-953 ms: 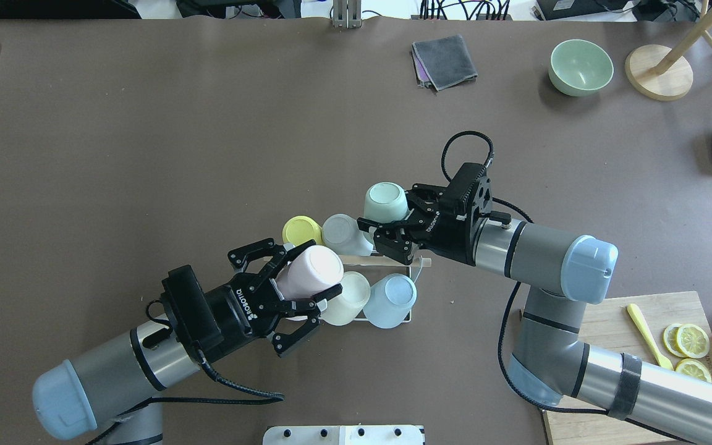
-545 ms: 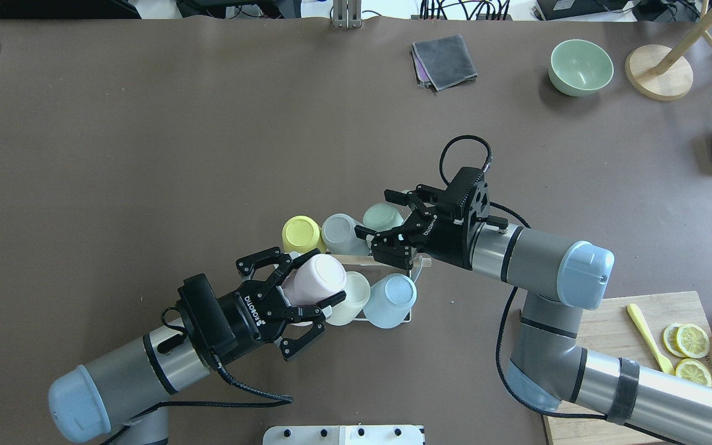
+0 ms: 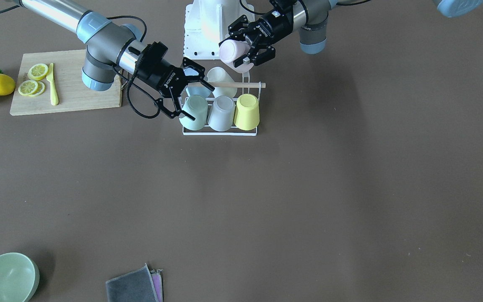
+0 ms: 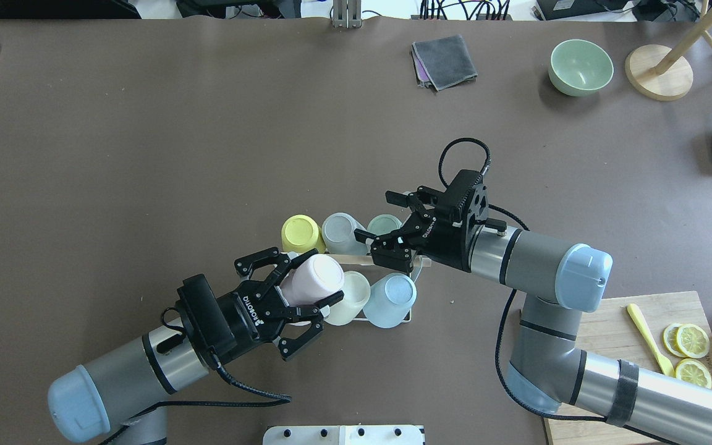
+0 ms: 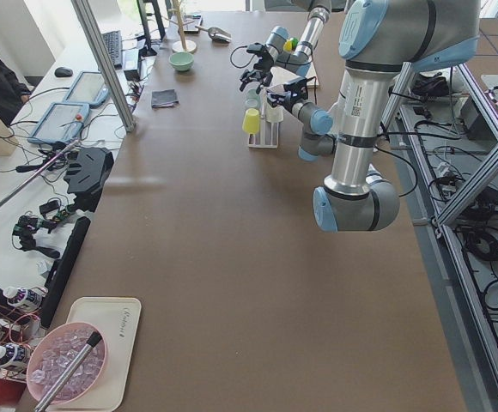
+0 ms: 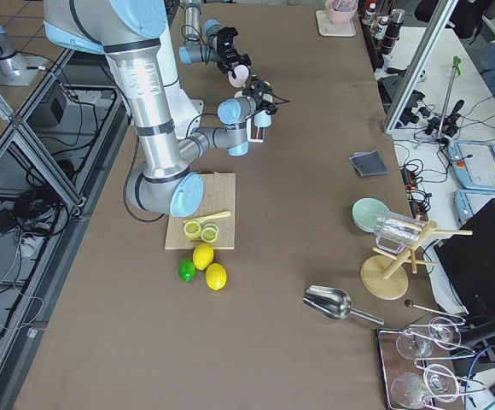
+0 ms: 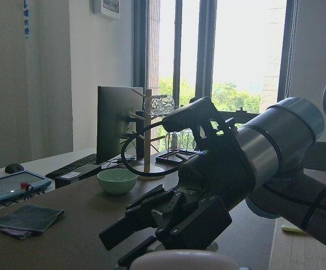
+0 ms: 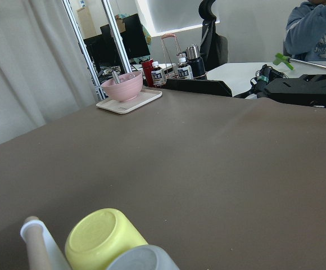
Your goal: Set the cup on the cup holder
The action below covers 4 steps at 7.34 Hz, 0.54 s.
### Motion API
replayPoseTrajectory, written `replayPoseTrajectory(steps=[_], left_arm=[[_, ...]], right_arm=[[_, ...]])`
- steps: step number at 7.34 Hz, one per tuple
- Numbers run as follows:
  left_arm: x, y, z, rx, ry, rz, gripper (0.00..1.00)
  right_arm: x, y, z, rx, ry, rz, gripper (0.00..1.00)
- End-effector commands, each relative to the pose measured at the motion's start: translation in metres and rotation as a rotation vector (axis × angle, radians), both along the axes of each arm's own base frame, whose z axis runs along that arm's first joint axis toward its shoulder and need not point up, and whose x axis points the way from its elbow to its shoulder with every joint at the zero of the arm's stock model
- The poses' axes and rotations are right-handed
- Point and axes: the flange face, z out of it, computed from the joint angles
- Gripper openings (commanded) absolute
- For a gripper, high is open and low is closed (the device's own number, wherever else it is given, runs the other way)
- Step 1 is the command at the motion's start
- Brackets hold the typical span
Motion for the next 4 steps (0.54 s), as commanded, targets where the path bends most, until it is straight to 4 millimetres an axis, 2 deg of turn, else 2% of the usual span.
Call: replayPoseTrajectory(steps=[1,3,4], left_arm=[[-0.003,-0.004,0.003,-0.023,-0.003,-0.039,0.0],[-0.004,-0.008,0.003,-0.024,-0.002,-0.049,0.0],[-0.005,-0.009,0.003,-0.026,-0.002,-0.055,0.0]], right_arm=[[-0.002,0.001,-0.001,0.0,0.0,-0.003,1.0],[0.003,-0.007,-0.008,0.0,0.022,0.002,1.0],[0.021,-0.016,-0.028,-0.004,0.075,-0.034,1.0]])
